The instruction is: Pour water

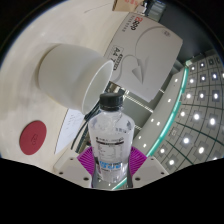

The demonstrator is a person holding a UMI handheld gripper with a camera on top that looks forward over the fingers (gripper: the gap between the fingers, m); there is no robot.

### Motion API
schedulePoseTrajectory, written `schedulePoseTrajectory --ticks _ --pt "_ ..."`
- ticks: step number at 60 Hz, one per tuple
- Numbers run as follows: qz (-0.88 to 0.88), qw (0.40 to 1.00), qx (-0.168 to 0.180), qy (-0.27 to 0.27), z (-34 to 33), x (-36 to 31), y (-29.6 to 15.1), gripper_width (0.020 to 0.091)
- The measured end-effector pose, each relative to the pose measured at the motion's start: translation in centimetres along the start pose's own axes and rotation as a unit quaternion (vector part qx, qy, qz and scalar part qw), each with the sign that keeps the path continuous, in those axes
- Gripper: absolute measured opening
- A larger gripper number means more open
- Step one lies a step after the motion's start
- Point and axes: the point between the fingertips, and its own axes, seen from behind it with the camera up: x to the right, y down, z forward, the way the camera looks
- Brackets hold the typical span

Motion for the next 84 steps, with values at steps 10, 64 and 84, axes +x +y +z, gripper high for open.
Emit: schedulePoseTrajectory --ticks 10,64,84 --pt "0.1 0.995 -0.007 -0.024 0.0 0.1 1.3 0.0403" --pt "0.809 0.535 0.006 -0.245 -4.1 -9.4 -1.9 0.0411" --pt "0.829 0.497 -0.024 -0.253 -5.0 -11.4 -2.2 0.0688"
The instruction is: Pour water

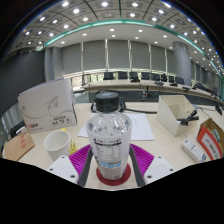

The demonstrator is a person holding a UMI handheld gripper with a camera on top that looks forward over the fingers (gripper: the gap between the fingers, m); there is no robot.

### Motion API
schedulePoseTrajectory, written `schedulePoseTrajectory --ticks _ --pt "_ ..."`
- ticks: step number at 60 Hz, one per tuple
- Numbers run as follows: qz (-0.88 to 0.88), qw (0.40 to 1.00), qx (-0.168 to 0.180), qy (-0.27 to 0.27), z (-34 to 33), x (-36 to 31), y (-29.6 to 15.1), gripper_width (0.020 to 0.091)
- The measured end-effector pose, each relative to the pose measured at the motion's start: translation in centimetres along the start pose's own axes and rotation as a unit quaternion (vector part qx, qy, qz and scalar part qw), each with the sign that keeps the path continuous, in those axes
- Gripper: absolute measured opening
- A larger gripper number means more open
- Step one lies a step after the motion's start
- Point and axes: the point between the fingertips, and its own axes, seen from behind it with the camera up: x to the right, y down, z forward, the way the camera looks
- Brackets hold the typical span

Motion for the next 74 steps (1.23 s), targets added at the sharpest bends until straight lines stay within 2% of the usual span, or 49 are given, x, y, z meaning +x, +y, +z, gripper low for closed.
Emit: schedulePoseTrajectory --ticks 2,3,5,9,18,30,44,59,74 --pt "0.009 1.0 -0.007 0.0 -0.3 0.0 0.1 0.0844" --pt "0.013 1.0 -0.012 0.001 -0.6 -0.1 0.1 0.0876" --pt "0.019 0.999 -0.024 0.01 -1.1 0.0 0.2 0.0833" --pt "0.023 0.999 -0.035 0.032 -2.8 0.4 -0.2 0.0869" --pt "0.025 0.995 -0.062 0.073 -9.5 -1.1 -1.3 0.0863" --pt "0.013 0.99 -0.093 0.101 -21.6 -6.7 -2.3 0.0861" --pt "0.008 0.989 -0.106 0.104 -32.7 -13.9 -0.8 0.0861" --pt "-0.005 0.987 -0.106 0.123 -38.1 -17.2 0.4 0.0858" --pt "-0.024 0.986 -0.108 0.123 -39.1 -19.4 1.0 0.0859"
